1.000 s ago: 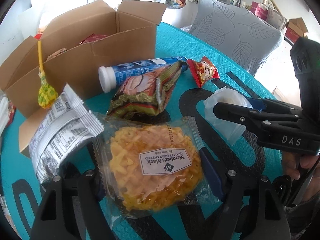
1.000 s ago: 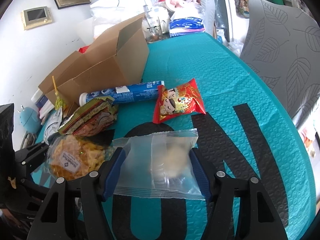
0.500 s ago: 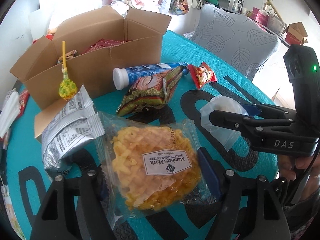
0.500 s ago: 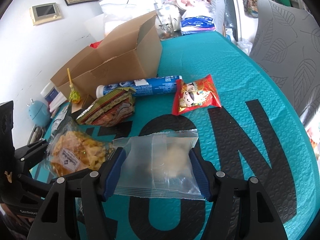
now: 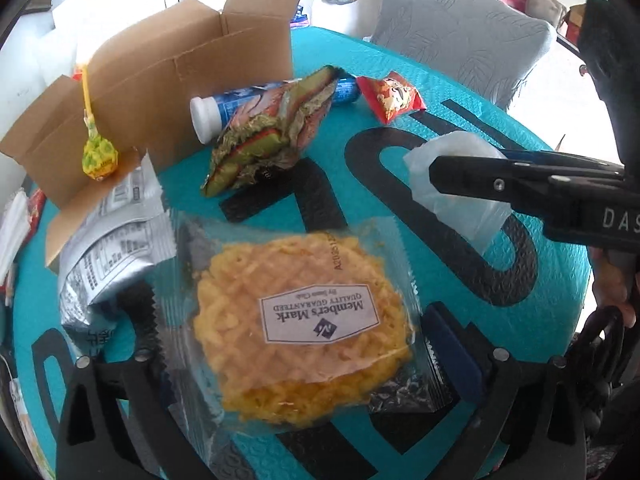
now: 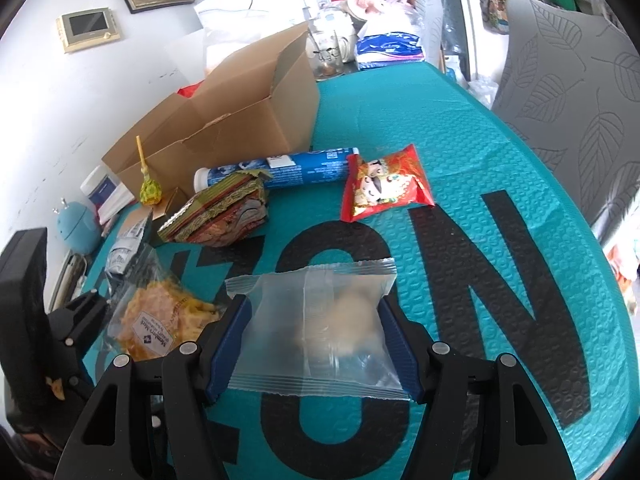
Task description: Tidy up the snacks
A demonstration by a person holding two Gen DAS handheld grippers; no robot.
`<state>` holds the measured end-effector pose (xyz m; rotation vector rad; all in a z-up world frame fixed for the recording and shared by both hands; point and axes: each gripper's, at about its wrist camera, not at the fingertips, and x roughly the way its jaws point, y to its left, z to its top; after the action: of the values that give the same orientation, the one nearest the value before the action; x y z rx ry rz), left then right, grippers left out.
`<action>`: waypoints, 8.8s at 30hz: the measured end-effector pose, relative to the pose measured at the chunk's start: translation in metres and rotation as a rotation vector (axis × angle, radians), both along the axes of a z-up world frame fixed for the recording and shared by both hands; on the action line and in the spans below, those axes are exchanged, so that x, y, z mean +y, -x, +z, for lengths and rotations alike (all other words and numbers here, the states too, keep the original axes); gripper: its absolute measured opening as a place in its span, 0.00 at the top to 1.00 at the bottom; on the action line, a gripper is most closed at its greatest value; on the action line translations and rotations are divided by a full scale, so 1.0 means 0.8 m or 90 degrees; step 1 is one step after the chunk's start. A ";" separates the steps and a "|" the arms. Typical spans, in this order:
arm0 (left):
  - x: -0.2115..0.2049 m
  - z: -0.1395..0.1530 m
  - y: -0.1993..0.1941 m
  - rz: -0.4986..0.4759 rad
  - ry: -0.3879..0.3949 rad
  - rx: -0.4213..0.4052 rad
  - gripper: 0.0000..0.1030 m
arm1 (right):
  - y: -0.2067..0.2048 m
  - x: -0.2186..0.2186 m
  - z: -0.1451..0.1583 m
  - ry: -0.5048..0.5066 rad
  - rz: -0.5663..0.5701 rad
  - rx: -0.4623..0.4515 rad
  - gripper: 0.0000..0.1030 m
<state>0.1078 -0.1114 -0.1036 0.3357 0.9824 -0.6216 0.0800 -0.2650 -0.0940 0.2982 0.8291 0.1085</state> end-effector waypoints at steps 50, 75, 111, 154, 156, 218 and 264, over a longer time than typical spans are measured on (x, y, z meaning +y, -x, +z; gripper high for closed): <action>0.077 0.170 -0.012 0.069 0.152 -0.200 0.23 | -0.034 0.054 0.136 0.007 0.102 -0.160 0.36; 0.086 0.265 -0.180 0.117 0.208 -0.347 0.23 | -0.178 0.070 0.253 0.023 0.133 -0.282 0.36; 0.078 0.139 -0.358 0.211 0.074 -0.199 0.23 | -0.340 0.058 0.156 0.053 0.074 -0.111 0.36; 0.082 0.243 -0.276 0.234 0.112 -0.273 0.20 | -0.250 0.065 0.234 0.110 0.035 -0.179 0.26; 0.084 0.254 -0.262 0.236 0.114 -0.285 0.20 | -0.236 0.066 0.245 0.113 0.034 -0.192 0.26; 0.198 0.088 -0.037 0.234 0.065 -0.097 0.20 | -0.013 0.180 0.062 0.036 0.180 -0.027 0.23; 0.092 0.032 -0.084 -0.078 -0.011 0.025 0.20 | -0.034 0.086 0.063 0.118 0.087 0.006 0.18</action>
<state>0.1750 -0.0378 -0.0777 0.4027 1.0099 -0.7341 0.1075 -0.1962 -0.0437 0.0670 0.8626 0.1570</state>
